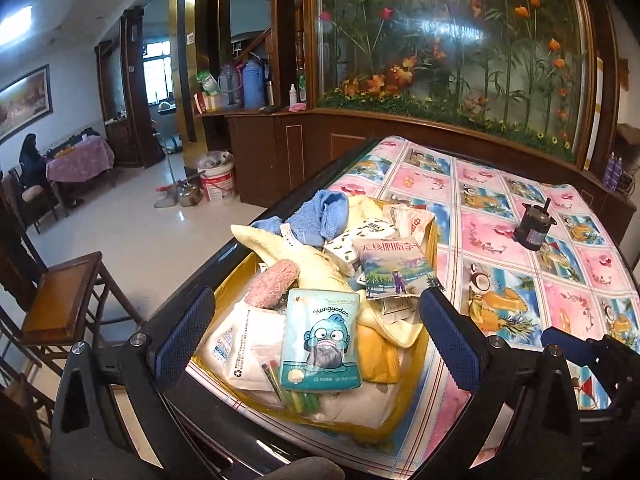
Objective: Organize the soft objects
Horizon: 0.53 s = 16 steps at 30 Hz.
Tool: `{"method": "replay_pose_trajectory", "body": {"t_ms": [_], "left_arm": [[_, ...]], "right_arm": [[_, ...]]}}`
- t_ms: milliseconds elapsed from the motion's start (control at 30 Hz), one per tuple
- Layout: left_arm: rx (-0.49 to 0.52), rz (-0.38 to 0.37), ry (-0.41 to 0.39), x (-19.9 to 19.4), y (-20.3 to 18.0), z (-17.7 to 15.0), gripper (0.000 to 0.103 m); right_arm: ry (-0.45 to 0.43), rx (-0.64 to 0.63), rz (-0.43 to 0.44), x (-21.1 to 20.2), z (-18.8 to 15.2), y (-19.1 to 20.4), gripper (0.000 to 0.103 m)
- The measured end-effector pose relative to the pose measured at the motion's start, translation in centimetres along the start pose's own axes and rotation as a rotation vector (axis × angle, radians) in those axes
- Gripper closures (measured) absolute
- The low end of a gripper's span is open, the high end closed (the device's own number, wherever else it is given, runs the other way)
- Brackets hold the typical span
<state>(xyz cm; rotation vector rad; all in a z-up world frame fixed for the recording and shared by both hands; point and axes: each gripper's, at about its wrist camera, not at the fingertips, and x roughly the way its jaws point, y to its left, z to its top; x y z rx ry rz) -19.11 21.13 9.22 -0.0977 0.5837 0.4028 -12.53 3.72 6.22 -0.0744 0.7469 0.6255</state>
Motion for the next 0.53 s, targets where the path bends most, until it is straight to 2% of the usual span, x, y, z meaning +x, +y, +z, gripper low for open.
{"method": "replay_pose_trajectory", "body": {"t_ms": [533], "left_arm": [[-0.004,0.033,0.057,1.2,0.9,-0.3,0.000]], "right_arm": [[0.047,-0.057,-0.004,1.2,-0.8,2.2,0.029]]}}
